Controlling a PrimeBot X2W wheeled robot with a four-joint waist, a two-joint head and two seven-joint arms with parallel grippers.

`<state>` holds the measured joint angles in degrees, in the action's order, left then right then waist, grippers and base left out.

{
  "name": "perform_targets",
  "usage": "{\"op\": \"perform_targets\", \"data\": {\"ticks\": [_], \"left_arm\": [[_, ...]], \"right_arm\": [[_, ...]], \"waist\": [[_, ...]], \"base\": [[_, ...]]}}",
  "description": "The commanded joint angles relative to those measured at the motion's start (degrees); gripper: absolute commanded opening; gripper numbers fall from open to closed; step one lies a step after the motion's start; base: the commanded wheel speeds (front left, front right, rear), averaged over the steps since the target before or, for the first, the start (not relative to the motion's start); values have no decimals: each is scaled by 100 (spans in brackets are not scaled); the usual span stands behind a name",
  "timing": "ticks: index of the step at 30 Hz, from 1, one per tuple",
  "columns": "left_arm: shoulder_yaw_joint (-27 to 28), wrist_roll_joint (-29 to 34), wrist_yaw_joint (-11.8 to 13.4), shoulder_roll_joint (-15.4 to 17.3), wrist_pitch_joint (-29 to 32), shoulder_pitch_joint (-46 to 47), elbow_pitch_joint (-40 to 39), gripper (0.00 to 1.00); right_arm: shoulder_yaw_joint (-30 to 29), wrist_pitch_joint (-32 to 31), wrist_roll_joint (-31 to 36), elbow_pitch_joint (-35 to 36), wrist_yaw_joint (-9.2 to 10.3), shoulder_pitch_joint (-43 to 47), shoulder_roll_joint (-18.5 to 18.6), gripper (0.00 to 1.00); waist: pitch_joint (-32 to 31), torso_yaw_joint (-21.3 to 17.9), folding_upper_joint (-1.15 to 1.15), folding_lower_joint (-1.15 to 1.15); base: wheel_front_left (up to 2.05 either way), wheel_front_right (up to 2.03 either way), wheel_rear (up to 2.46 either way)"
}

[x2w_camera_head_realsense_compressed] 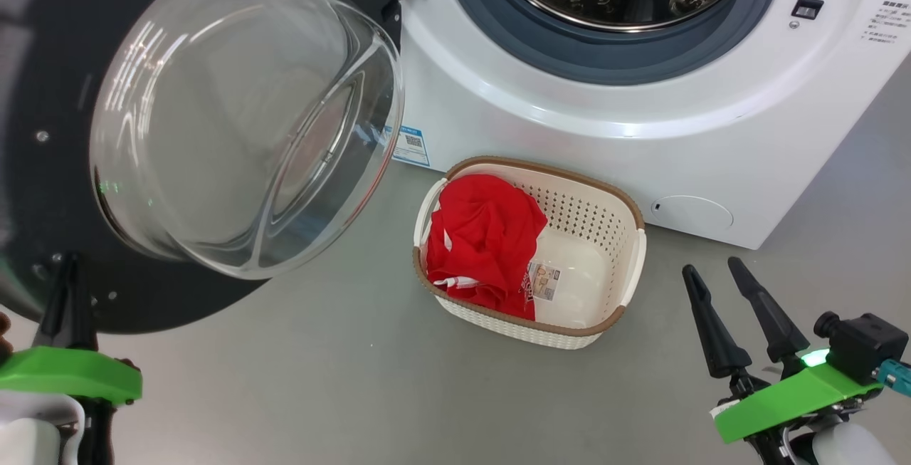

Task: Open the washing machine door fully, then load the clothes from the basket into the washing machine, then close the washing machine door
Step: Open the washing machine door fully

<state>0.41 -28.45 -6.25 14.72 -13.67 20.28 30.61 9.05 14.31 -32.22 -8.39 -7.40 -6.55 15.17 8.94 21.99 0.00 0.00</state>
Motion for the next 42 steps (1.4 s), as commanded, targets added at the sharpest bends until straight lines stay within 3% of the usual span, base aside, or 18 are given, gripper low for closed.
{"op": "perform_targets", "data": {"ticks": [1,17,42], "left_arm": [[280,-75,36,377,-3,273,-1,0],[142,-94,-64,488,-103,705,818,0],[127,52,-109,407,-132,598,679,0]], "right_arm": [[136,69,56,141,-9,-195,30,100],[192,69,8,102,-9,-177,63,100],[231,69,-33,85,-9,-134,46,100]], "waist": [[18,13,0,0],[-34,63,0,0],[-104,106,0,0]], "base": [[0,0,0],[0,0,0],[0,0,0]]}}
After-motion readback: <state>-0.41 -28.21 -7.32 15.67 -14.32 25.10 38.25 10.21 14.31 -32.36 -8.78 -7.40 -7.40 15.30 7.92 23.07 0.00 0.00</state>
